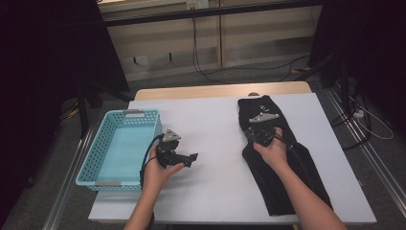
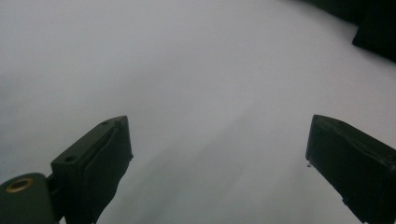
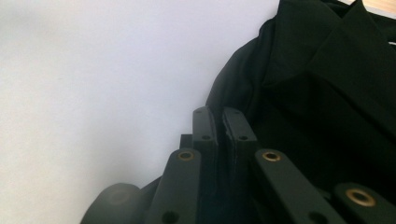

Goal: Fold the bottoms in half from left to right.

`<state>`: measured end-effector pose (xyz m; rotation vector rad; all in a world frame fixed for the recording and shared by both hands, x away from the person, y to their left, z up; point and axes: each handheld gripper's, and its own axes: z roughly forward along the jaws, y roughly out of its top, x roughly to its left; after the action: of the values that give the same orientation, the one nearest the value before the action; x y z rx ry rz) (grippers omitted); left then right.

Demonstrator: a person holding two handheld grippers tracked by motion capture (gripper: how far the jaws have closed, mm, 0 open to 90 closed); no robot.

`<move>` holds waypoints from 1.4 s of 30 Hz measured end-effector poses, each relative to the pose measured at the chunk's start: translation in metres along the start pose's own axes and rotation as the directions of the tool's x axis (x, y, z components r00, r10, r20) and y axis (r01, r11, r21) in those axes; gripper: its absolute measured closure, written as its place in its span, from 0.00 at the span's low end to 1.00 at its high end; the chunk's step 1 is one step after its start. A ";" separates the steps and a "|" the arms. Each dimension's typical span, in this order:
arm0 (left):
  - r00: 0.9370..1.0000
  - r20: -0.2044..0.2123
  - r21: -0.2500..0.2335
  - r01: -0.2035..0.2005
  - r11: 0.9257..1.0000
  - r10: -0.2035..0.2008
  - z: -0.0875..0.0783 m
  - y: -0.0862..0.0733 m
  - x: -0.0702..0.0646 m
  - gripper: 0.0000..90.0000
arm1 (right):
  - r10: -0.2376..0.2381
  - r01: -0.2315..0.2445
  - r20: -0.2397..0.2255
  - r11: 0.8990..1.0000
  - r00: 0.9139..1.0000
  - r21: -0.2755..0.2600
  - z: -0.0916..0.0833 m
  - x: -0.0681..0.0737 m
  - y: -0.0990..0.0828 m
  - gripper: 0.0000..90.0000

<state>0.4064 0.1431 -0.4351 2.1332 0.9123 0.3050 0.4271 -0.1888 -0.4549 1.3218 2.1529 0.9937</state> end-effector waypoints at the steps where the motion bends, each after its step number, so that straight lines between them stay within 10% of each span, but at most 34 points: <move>1: 1.000 -0.001 0.001 -0.004 1.000 0.004 0.000 0.000 0.000 0.08 | -0.006 0.006 -0.003 1.000 1.000 -0.002 0.000 0.001 0.000 0.94; 24: 1.000 0.001 0.006 -0.003 1.000 0.003 0.001 0.000 0.000 0.08 | -0.138 0.139 -0.162 0.990 0.977 -0.004 0.001 0.056 0.001 0.94; 38: 1.000 -0.003 -0.001 0.001 1.000 -0.001 -0.002 0.000 0.002 0.08 | -0.236 0.243 -0.326 0.970 0.915 -0.022 -0.006 0.105 0.004 0.93; 42: 1.000 -0.006 -0.004 0.005 1.000 -0.005 -0.003 0.000 0.002 0.08 | -0.195 0.202 -0.338 0.979 0.921 -0.015 -0.005 0.102 0.005 0.77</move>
<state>0.4067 0.1463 -0.4336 2.1275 0.9191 0.3104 0.3800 -0.0986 -0.4472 0.9686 2.4968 1.1867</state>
